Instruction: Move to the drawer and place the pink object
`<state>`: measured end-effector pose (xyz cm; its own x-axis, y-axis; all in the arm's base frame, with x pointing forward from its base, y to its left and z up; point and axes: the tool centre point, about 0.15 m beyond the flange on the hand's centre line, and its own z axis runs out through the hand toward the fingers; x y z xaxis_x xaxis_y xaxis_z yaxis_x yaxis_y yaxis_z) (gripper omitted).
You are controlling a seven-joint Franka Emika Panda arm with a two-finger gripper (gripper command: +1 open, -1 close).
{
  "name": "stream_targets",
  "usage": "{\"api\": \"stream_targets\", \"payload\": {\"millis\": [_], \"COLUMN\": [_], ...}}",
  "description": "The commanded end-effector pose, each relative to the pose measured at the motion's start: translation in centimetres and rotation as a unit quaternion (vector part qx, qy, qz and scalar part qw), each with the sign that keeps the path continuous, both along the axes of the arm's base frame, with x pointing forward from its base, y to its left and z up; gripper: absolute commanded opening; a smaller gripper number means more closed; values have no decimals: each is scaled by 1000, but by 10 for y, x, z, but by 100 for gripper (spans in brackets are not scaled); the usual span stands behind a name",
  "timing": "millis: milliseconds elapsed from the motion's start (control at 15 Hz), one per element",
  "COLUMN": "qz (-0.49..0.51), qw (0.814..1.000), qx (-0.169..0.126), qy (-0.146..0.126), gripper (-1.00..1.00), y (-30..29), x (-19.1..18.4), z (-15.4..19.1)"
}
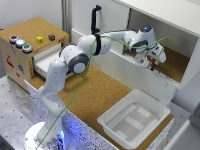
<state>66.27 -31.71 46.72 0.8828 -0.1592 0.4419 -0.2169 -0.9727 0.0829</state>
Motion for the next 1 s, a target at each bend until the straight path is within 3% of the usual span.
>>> {"api": "stream_targets", "payload": {"millis": [0, 400, 933], "qz": [10, 27, 91], "qw": [1000, 999, 993], "qx": [27, 30, 37], "qy": [-8, 4, 71], "gripper": [-100, -100, -100], "y": [13, 31, 79], "x": [-45, -106, -163], "z": [41, 51, 38]}}
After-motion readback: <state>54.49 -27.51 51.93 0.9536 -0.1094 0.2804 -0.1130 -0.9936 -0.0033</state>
